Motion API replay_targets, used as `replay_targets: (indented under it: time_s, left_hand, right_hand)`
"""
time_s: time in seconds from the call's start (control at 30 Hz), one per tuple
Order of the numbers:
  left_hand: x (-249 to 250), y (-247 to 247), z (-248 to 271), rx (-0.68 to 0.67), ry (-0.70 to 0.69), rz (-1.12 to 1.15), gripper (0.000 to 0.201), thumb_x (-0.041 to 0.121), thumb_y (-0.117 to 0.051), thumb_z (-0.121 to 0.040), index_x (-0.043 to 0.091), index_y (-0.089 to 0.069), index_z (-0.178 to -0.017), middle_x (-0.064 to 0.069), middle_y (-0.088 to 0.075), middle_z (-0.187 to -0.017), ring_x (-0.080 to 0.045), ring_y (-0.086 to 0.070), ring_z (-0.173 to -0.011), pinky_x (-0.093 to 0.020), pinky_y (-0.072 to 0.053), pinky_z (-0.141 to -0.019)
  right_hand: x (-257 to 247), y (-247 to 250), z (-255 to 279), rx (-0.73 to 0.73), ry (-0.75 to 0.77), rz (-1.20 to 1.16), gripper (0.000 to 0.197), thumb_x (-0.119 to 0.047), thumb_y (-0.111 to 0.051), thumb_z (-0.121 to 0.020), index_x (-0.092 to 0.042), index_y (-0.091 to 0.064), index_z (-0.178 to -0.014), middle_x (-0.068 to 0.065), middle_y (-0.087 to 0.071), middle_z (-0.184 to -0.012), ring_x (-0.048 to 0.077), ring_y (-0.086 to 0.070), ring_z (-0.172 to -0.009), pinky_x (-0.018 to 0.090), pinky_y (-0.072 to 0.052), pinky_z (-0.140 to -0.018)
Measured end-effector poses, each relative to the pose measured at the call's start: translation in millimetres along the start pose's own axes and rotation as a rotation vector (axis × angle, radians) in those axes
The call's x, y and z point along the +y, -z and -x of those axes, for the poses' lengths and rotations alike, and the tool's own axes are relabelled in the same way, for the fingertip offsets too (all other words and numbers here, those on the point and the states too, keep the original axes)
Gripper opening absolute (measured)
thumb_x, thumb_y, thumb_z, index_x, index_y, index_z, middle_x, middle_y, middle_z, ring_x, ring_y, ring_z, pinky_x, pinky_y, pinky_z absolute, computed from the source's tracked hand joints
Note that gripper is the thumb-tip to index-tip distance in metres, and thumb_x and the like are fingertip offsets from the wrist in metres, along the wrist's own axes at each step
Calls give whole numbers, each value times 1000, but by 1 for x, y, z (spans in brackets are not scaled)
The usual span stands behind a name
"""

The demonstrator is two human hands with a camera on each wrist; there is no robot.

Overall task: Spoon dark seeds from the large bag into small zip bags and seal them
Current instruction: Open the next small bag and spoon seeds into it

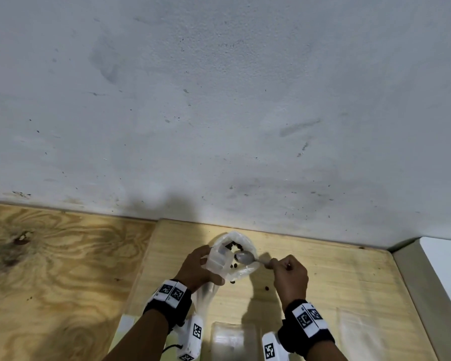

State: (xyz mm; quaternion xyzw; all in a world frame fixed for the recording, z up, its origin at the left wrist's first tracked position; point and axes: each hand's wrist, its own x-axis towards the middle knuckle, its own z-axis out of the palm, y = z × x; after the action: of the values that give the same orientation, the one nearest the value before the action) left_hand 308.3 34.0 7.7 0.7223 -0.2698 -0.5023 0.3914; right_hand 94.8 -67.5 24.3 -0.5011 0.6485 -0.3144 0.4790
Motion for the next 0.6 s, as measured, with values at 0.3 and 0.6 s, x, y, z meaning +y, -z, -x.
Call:
replay_targets:
  time_s: [0.3, 0.6]
  left_hand:
    - [3, 5, 27, 99, -151, 27, 109, 30, -85, -28, 20, -49, -131, 5, -55, -128, -10, -54, -114, -19, -48, -75]
    - [29, -8, 51, 184, -442, -153, 82, 37, -86, -41, 44, -53, -116, 14, -64, -113, -3, -60, -101, -7, -43, -74]
  right_hand:
    - [18, -2, 3, -227, -58, 307, 32, -41, -82, -72, -24, -63, -92, -5, -64, -97, 23, -69, -86, 35, -55, -82]
    - [-54, 2, 60, -583, 434, 251, 21, -51, -66, -85, -48, -64, -106, -13, -66, -89, 4, -63, -89, 22, -50, -74]
